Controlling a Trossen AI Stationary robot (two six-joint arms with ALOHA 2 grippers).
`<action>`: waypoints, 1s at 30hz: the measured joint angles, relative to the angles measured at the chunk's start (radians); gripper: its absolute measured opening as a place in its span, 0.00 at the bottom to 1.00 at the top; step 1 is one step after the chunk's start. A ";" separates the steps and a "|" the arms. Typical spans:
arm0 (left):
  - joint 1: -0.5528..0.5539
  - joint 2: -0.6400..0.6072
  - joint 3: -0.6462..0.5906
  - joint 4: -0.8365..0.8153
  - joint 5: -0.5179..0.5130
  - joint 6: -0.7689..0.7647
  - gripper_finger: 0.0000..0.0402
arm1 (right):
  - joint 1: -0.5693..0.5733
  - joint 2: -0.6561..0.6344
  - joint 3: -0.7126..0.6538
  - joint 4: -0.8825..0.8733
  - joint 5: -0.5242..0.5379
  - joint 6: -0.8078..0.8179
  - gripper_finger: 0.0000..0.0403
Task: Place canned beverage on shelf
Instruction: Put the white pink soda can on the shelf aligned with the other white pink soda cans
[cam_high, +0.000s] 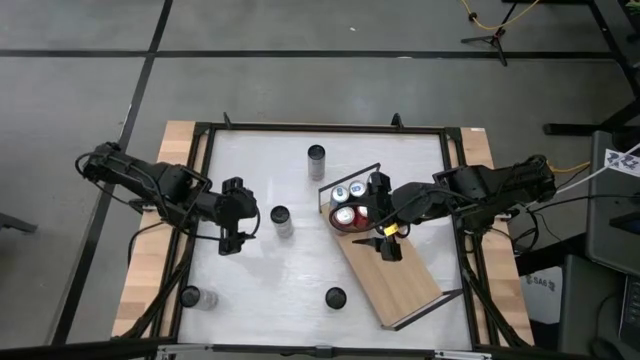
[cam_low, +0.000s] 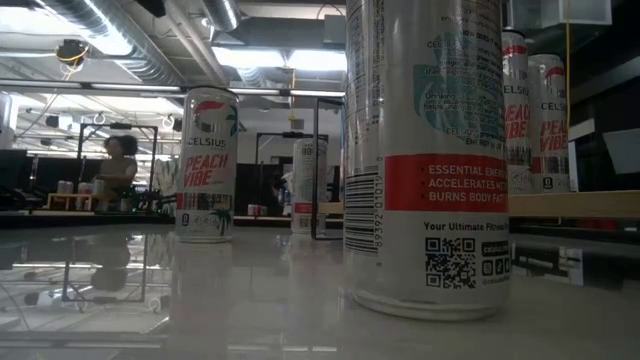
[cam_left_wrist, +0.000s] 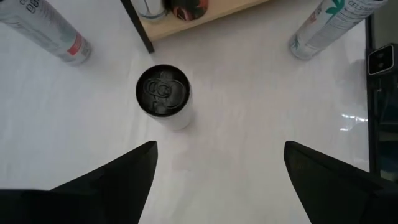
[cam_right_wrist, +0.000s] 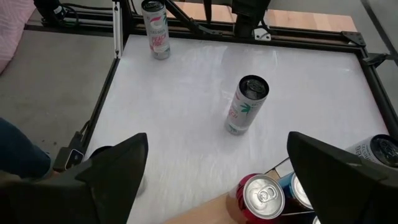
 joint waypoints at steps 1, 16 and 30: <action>0.005 0.000 0.000 0.000 0.003 0.000 0.85 | 0.000 0.000 0.000 0.000 0.000 0.000 0.93; 0.103 0.010 0.000 -0.003 0.127 0.075 0.85 | 0.000 0.000 0.000 0.000 0.000 0.000 0.93; 0.156 0.143 0.000 0.000 0.086 0.155 0.85 | 0.000 0.000 0.000 0.000 -0.001 0.000 0.93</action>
